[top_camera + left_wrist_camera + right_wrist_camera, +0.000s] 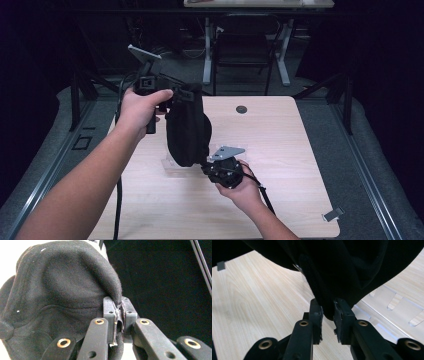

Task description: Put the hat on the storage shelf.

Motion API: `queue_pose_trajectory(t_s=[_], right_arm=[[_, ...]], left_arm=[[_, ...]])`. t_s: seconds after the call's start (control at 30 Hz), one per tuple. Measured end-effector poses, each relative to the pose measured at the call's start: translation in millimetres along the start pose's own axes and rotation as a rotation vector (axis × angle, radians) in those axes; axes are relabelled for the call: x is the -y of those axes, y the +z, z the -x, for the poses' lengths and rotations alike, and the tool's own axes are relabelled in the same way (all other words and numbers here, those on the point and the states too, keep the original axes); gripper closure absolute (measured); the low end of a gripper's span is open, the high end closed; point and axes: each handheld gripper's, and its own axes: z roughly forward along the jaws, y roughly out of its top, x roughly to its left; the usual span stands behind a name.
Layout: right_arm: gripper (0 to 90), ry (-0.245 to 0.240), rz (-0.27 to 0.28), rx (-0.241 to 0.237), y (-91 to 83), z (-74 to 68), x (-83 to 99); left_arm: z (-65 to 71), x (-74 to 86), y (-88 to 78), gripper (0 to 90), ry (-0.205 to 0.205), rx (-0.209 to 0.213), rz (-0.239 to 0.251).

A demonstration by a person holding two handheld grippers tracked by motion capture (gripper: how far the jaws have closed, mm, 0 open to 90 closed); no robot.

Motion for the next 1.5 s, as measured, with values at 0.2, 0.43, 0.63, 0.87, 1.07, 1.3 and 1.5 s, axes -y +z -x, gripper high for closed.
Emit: queue_pose_trajectory(t_s=[0.2,0.43,0.63,0.87,1.07,1.3,1.5], right_arm=[[78.1,0.045,0.007,-0.035,-2.6,10.5,3.7],[78.0,0.053,-0.005,-0.023,-1.0,10.2,4.7],[78.0,0.055,-0.004,0.003,-0.4,8.7,5.6],[79.4,0.034,-0.029,0.029,-2.0,8.4,8.1],[79.8,0.038,-0.019,0.032,-0.6,6.8,11.6],[81.8,-0.01,-0.02,0.073,0.3,1.1,12.7],[84.6,-0.02,-0.075,0.121,7.4,4.6,19.2]], left_arm=[[5.2,0.1,3.5,85.1,0.013,-0.007,-0.009],[1.4,-3.0,10.2,85.0,0.009,-0.014,-0.009],[-0.1,-5.6,17.1,84.8,0.012,-0.019,-0.009],[3.8,-5.4,28.9,83.8,0.007,0.007,-0.022],[5.9,-3.5,34.1,81.7,0.02,0.028,-0.036],[5.7,-1.6,33.7,73.5,0.035,0.069,-0.032],[0.0,-0.6,24.9,68.4,0.037,0.072,-0.014]])
